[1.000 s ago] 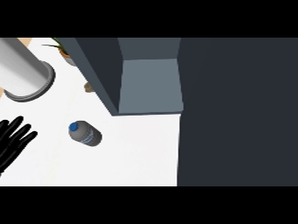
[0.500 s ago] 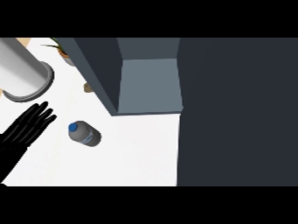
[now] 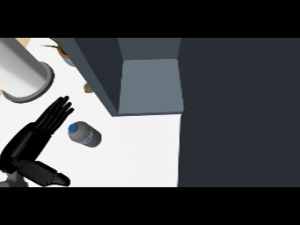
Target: Pick up the bottled water, place it into the cabinet and close the cabinet
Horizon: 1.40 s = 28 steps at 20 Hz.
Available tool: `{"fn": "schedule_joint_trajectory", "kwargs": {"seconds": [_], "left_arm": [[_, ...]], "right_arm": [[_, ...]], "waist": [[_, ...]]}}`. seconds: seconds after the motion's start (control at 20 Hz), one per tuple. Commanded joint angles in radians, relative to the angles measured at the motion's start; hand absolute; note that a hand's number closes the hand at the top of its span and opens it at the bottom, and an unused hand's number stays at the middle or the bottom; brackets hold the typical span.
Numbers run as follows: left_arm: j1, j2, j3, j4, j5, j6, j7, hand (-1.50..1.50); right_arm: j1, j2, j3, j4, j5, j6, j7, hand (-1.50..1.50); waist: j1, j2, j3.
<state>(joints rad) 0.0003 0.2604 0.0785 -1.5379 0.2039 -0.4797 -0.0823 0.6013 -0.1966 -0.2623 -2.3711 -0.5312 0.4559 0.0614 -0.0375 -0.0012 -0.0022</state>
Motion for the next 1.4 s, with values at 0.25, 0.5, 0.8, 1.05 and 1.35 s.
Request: {"fn": "schedule_joint_trajectory", "kwargs": {"seconds": [0.25, 0.5, 0.8, 1.05, 1.35], "left_arm": [[-0.118, -0.007, 0.002, 0.327, -0.115, -0.007, -0.159, -1.5], [-0.162, -0.044, -0.016, 0.477, -0.175, 0.017, -0.254, -1.5], [-0.239, -0.021, 0.014, 0.684, -0.236, 0.046, -0.405, -1.5], [-0.289, -0.052, 0.04, 0.835, -0.224, 0.04, -0.474, -1.5], [-0.329, -0.043, 0.028, 0.959, -0.211, -0.115, -0.565, -1.5]], "right_arm": [[0.08, -0.013, -0.042, -0.166, -0.198, -0.011, 0.042, -1.5], [0.152, -0.005, -0.039, -0.175, -0.2, 0.046, -0.008, -1.5], [0.154, -0.045, -0.052, -0.179, -0.243, 0.016, 0.017, -1.5], [0.157, -0.072, -0.088, -0.167, -0.287, 0.017, -0.014, -1.5], [0.184, -0.074, -0.07, -0.203, -0.25, -0.002, -0.012, -1.5]], "waist": [[0.009, 0.002, 0.0], [-0.002, 0.001, 0.0], [0.002, 0.004, -0.001], [-0.004, 0.005, -0.002], [-0.002, 0.005, -0.002]]}}
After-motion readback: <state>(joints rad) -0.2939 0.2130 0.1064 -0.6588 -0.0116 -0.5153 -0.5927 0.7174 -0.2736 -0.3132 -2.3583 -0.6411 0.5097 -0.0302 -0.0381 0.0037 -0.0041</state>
